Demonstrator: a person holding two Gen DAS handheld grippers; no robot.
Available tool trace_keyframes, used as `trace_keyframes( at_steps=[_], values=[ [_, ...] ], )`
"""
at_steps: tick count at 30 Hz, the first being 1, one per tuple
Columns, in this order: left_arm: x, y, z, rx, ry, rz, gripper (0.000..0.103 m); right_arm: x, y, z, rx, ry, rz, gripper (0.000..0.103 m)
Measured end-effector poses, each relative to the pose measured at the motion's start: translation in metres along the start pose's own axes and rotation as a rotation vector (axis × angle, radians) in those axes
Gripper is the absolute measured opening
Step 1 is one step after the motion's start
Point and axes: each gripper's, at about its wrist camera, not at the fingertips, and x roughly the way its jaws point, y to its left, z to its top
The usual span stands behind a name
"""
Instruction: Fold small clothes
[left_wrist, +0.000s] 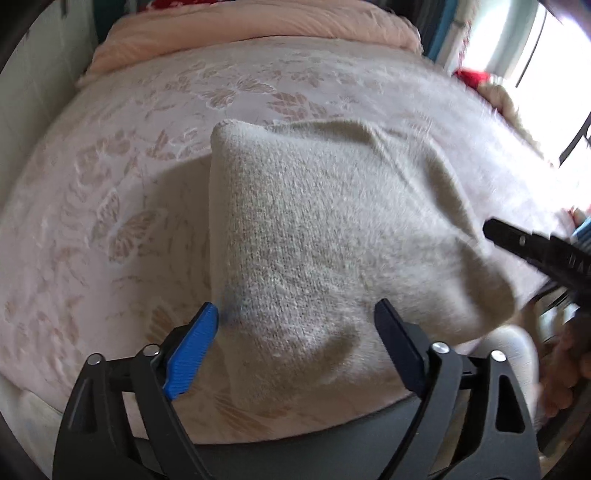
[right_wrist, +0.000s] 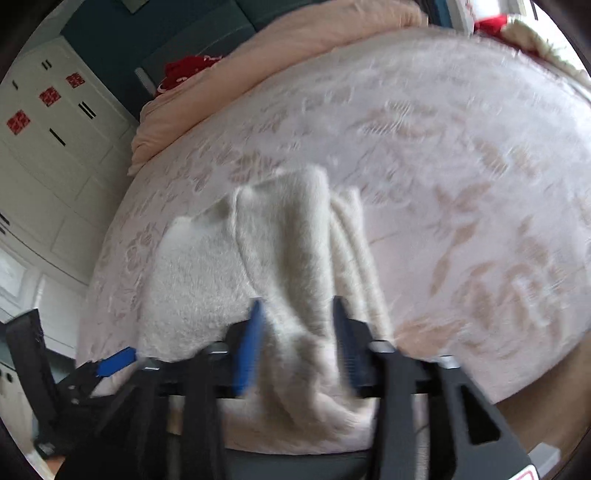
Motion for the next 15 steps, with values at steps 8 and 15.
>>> trace_keyframes(
  at_steps=[8, 15],
  values=[
    [0.031, 0.050, -0.005, -0.275, 0.080, -0.162, 0.094, 0.037, -0.031, -0.017, 0.068, 0.127, -0.008, 0.079],
    [0.062, 0.057, -0.005, -0.350, 0.086, -0.261, 0.098, 0.072, -0.040, -0.022, 0.201, 0.157, 0.115, 0.098]
  ],
)
